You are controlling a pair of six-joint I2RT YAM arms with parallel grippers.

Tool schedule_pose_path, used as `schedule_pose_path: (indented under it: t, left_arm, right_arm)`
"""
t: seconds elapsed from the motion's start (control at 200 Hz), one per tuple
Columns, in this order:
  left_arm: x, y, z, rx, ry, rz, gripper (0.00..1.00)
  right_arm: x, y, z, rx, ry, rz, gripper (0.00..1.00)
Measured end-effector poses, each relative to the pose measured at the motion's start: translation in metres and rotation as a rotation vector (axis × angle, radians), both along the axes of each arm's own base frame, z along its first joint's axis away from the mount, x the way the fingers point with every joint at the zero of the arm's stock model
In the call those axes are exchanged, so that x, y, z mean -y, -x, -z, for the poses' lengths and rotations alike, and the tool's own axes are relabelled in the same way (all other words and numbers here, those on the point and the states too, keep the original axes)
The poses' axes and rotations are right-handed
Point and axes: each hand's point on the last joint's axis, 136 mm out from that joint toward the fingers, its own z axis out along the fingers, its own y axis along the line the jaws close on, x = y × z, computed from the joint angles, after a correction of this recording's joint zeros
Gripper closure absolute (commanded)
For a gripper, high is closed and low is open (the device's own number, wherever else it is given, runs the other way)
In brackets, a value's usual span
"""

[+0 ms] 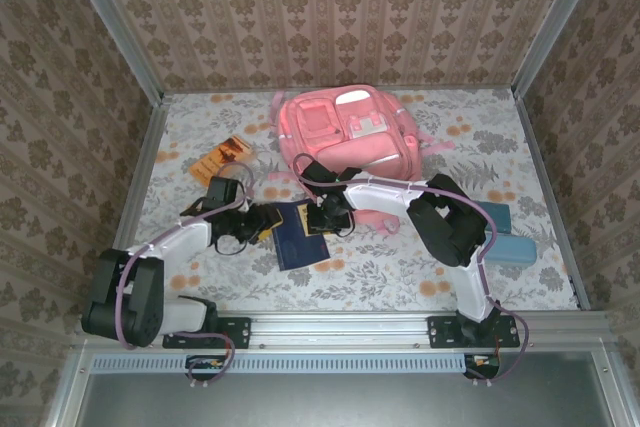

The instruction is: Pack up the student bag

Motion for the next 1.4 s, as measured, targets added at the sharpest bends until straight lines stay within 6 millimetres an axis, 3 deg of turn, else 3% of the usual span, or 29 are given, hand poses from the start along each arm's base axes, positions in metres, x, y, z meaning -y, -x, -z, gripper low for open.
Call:
schedule_pose_path:
  t: [0.265,0.44,0.55,0.705,0.83,1.0,1.1,1.4]
  left_arm:
    - [0.022,-0.005,-0.024,0.060,0.117,0.076,0.61]
    - [0.041,-0.003,-0.042,0.102,0.171,0.170,0.57]
    - [0.045,-0.003,-0.038,0.089,0.169,0.192,0.54]
    - [0.047,0.009,-0.010,-0.017,0.137,0.211,0.53]
    - [0.047,0.009,-0.007,-0.022,0.129,0.210,0.56]
    - [0.043,0.009,-0.003,-0.020,0.100,0.208,0.64]
    - [0.038,0.009,-0.001,-0.016,0.074,0.205,0.76]
    - [0.021,0.010,-0.013,0.005,0.035,0.182,0.92]
  right_arm:
    - [0.003,0.000,0.000,-0.006,0.007,0.006,0.76]
    - [0.006,0.000,0.000,-0.011,0.012,0.010,0.76]
    - [0.006,0.000,0.000,-0.011,0.009,0.011,0.77]
    - [-0.003,-0.002,-0.001,-0.003,-0.029,0.005,0.77]
    - [-0.003,-0.002,-0.001,-0.004,-0.034,0.005,0.77]
    - [-0.003,-0.002,-0.001,-0.003,-0.035,0.005,0.77]
    - [-0.003,-0.002,-0.001,-0.002,-0.038,0.006,0.75]
    - [-0.003,0.000,-0.016,0.032,-0.089,0.019,0.51]
